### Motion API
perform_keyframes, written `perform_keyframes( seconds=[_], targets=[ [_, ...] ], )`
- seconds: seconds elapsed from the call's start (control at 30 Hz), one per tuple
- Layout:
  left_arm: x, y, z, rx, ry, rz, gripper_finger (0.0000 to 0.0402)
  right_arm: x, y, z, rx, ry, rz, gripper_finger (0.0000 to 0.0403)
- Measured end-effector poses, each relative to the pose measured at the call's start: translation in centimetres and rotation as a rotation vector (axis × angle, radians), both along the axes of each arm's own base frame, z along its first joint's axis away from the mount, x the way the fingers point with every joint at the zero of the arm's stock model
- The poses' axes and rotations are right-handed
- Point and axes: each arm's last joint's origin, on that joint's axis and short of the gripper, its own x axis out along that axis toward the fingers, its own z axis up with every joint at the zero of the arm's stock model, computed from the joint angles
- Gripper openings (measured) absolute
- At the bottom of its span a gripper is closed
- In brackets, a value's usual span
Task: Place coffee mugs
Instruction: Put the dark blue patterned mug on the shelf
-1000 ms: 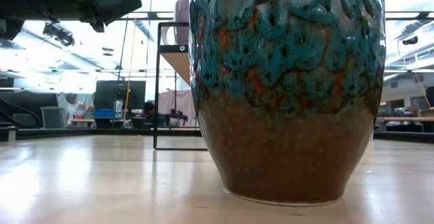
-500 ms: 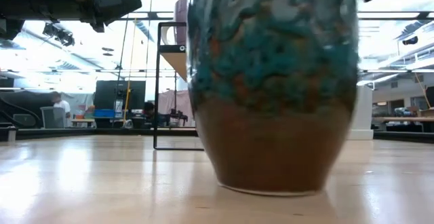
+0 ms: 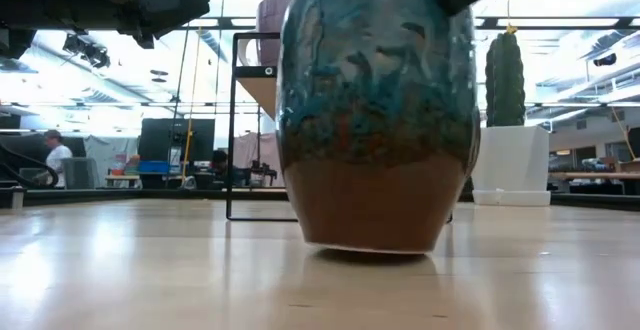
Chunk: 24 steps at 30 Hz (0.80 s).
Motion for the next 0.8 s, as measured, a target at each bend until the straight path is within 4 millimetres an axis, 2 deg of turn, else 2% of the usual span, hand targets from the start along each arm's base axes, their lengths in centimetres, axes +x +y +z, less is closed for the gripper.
perform_keyframes(
  seconds=[0.17,0.4,0.53,0.8],
  targets=[
    [0.0,0.0,0.0,0.000,0.001,0.000,0.0142,0.5,-0.3,0.9,0.076,0.039,-0.101,0.0027],
    [0.0,0.0,0.0,0.001,0.001,0.000,0.0142,0.4,-0.4,2.2,0.092,0.113,-0.233,0.0027],
    [0.0,0.0,0.0,0.001,0.001,0.000,0.0142,-0.1,-0.7,2.2,0.066,0.178,-0.316,0.0027],
    [0.0,0.0,0.0,0.001,0.001,0.000,0.0142,-1.6,0.1,2.2,-0.007,0.212,-0.400,0.0027]
  ],
)
